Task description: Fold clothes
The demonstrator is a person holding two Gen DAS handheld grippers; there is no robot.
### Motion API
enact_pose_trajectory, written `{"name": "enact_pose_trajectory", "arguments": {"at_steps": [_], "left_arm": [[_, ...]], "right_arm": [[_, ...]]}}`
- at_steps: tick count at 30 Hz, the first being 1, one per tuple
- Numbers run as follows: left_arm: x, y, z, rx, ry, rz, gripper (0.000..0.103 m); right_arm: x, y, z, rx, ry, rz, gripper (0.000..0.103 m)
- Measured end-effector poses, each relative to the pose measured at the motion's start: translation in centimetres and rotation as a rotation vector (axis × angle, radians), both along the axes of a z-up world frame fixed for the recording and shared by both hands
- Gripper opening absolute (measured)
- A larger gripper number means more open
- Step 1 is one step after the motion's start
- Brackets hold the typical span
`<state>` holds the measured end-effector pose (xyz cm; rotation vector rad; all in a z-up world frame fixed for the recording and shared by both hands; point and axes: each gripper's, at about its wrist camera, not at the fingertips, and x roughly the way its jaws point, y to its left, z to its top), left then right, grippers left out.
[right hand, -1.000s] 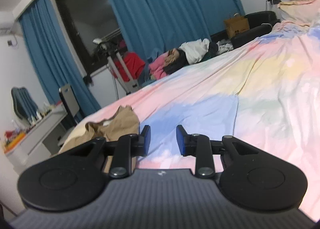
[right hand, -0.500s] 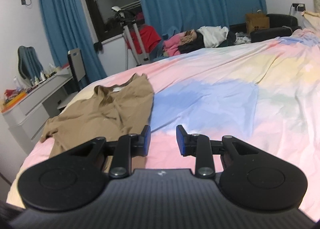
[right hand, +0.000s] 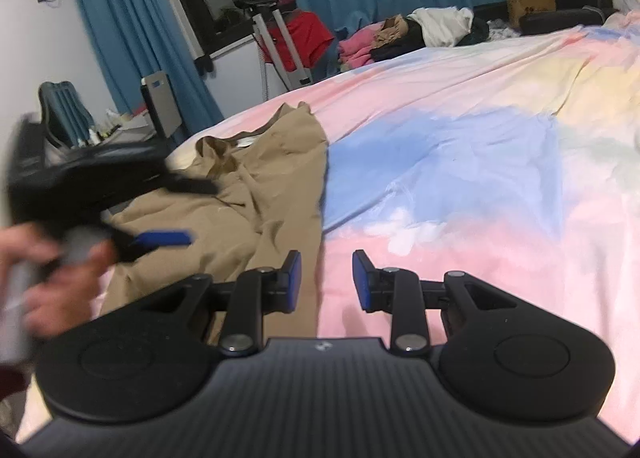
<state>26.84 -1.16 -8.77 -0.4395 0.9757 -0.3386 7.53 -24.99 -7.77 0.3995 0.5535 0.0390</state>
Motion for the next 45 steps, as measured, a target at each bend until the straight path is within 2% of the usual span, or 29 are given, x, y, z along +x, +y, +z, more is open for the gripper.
{"name": "enact_pose_trajectory", "arguments": {"at_steps": [4, 6, 7, 8, 9, 10, 13, 17, 20, 23, 26, 27, 32, 35, 40, 42, 44, 45], "left_arm": [[5.4, -2.5, -1.4, 0.020, 0.008, 0.039, 0.066], [6.8, -3.3, -2.6, 0.086, 0.008, 0.052, 0.042], [7.2, -3.3, -2.9, 0.107, 0.003, 0.059, 0.037], [7.6, -3.3, -3.0, 0.114, -0.002, 0.058, 0.026], [7.9, -3.4, -3.0, 0.126, -0.012, 0.051, 0.010], [8.2, -3.5, -3.0, 0.139, -0.024, 0.042, 0.004], [8.7, -3.9, -2.0, 0.200, -0.083, 0.021, 0.003], [8.9, -4.1, -0.2, 0.268, -0.133, 0.024, 0.003], [9.3, -4.4, -1.1, 0.340, -0.123, 0.024, 0.003], [9.7, -4.7, -3.0, 0.372, -0.108, 0.016, 0.004], [8.7, -4.6, -2.9, 0.374, -0.145, -0.008, 0.008], [8.3, -4.5, -2.7, 0.373, -0.157, -0.018, 0.015], [4.3, -3.7, 0.6, 0.364, -0.251, -0.076, 0.037], [0.3, -2.7, 3.1, 0.363, -0.320, -0.084, 0.051], [-7.6, -1.3, 6.7, 0.377, -0.416, -0.072, 0.073], [-11.1, -1.0, 8.0, 0.392, -0.473, -0.081, 0.082], [-14.3, -0.7, 9.2, 0.406, -0.524, -0.080, 0.085], [-15.5, -0.4, 9.5, 0.412, -0.543, -0.073, 0.089]], "right_arm": [[1.9, 1.2, -1.3, 0.085, 0.040, 0.195, 0.032], [2.5, 2.6, -1.9, 0.097, 0.067, 0.298, 0.032], [2.6, 3.3, -2.2, 0.100, 0.078, 0.342, 0.032], [2.6, 4.1, -2.4, 0.091, 0.091, 0.391, 0.032], [2.6, 5.0, -2.7, 0.081, 0.103, 0.440, 0.032], [2.6, 5.5, -2.9, 0.058, 0.117, 0.450, 0.032], [2.6, 7.0, -3.7, -0.013, 0.161, 0.473, 0.031], [2.8, 7.1, -4.3, 0.014, 0.209, 0.483, 0.031], [2.4, 7.8, -4.3, -0.005, 0.213, 0.516, 0.031], [2.0, 8.0, -4.4, -0.041, 0.202, 0.524, 0.031], [1.9, 7.2, -4.0, -0.006, 0.174, 0.500, 0.031], [1.9, 6.8, -3.8, 0.004, 0.158, 0.486, 0.032], [1.5, 4.5, -2.2, 0.062, 0.024, 0.371, 0.032], [0.6, 3.2, -1.2, 0.095, -0.065, 0.291, 0.032], [-0.7, 2.1, -0.2, 0.082, -0.167, 0.183, 0.032], [-1.0, 1.8, 0.0, 0.086, -0.186, 0.154, 0.032], [-1.7, 1.4, 0.3, 0.085, -0.202, 0.122, 0.032], [-2.1, 1.1, 0.4, 0.081, -0.210, 0.105, 0.032]]}}
